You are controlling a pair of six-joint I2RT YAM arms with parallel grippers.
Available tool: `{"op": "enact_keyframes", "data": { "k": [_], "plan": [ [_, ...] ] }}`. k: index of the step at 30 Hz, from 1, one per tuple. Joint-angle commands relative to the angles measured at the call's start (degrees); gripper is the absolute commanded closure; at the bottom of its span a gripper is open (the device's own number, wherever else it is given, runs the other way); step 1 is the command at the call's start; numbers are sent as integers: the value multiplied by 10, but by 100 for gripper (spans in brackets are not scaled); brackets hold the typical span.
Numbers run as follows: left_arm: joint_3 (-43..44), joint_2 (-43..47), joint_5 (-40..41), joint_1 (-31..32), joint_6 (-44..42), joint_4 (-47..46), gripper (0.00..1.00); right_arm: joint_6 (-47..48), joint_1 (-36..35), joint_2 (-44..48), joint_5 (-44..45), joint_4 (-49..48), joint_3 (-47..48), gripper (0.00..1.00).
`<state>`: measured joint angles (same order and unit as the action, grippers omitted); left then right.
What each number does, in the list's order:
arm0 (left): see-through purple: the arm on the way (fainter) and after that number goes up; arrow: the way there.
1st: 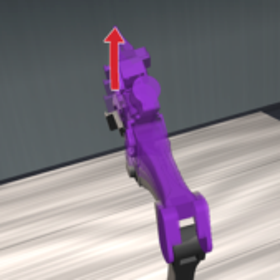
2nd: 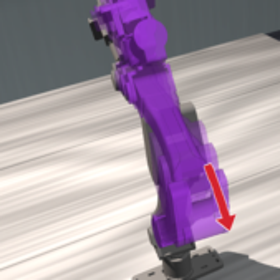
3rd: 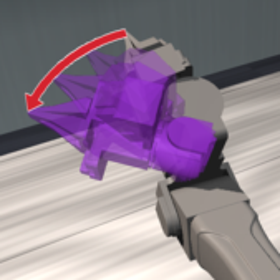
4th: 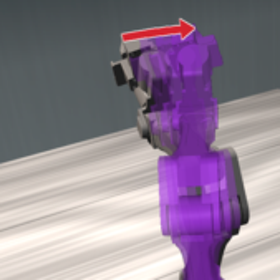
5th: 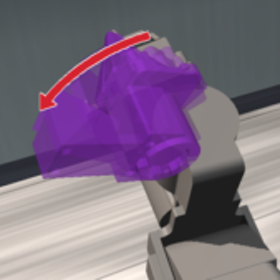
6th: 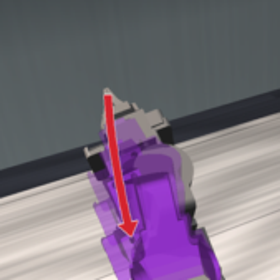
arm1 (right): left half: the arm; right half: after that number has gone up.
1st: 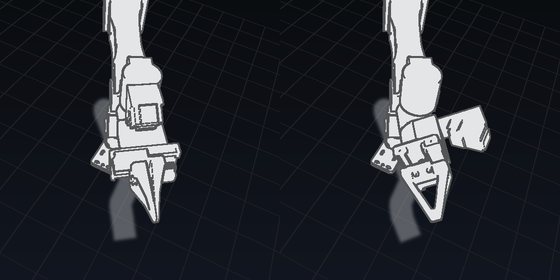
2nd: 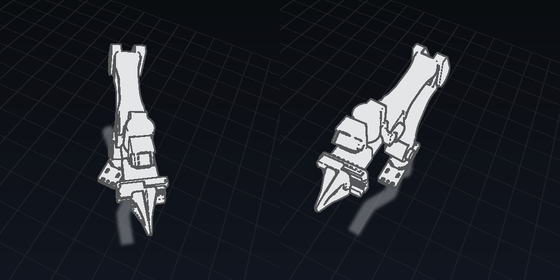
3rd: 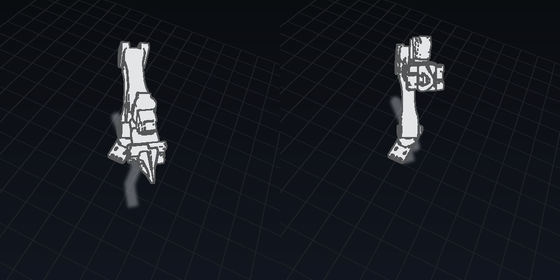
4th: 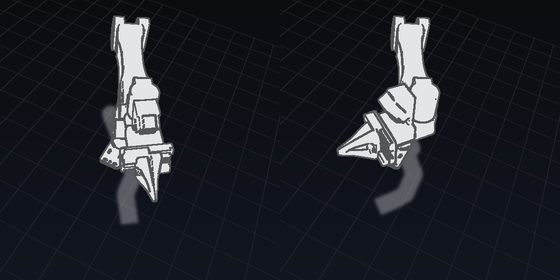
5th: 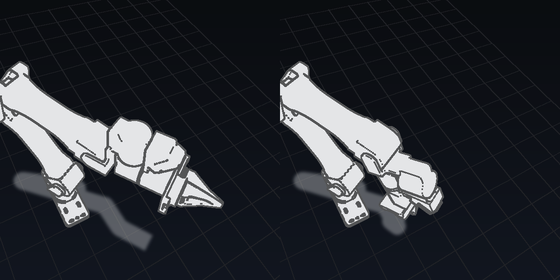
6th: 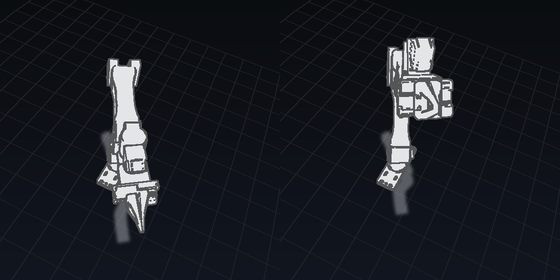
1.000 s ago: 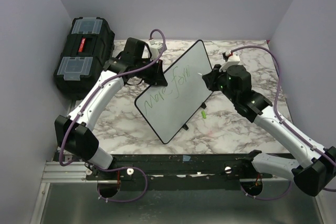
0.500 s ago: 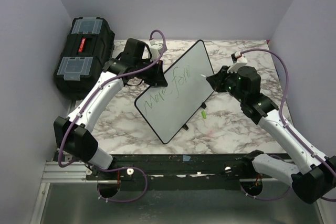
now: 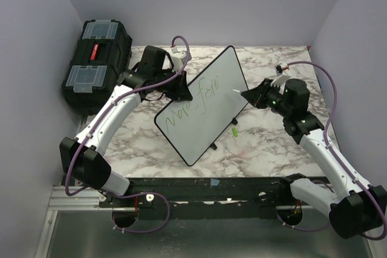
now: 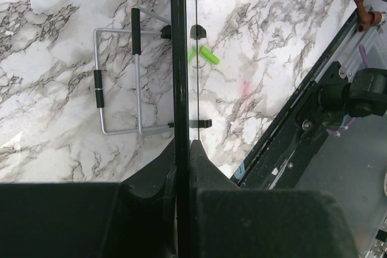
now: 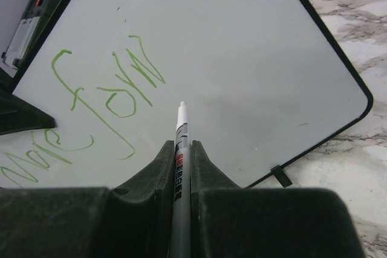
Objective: Write a sentence on the whiteboard
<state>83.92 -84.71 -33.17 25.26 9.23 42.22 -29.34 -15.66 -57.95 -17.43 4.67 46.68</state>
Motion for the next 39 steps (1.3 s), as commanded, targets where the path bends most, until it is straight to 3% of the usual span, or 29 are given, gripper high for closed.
{"op": "enact_keyframes", "data": {
  "k": [1, 39],
  "plan": [
    [-30, -9, 31, 13, -62, 8, 100, -17, 1, -3, -38, -31, -13, 99],
    [-43, 1, 25, 13, -62, -2, 100, -13, 1, -10, -11, -81, -8, 99]
  ]
}}
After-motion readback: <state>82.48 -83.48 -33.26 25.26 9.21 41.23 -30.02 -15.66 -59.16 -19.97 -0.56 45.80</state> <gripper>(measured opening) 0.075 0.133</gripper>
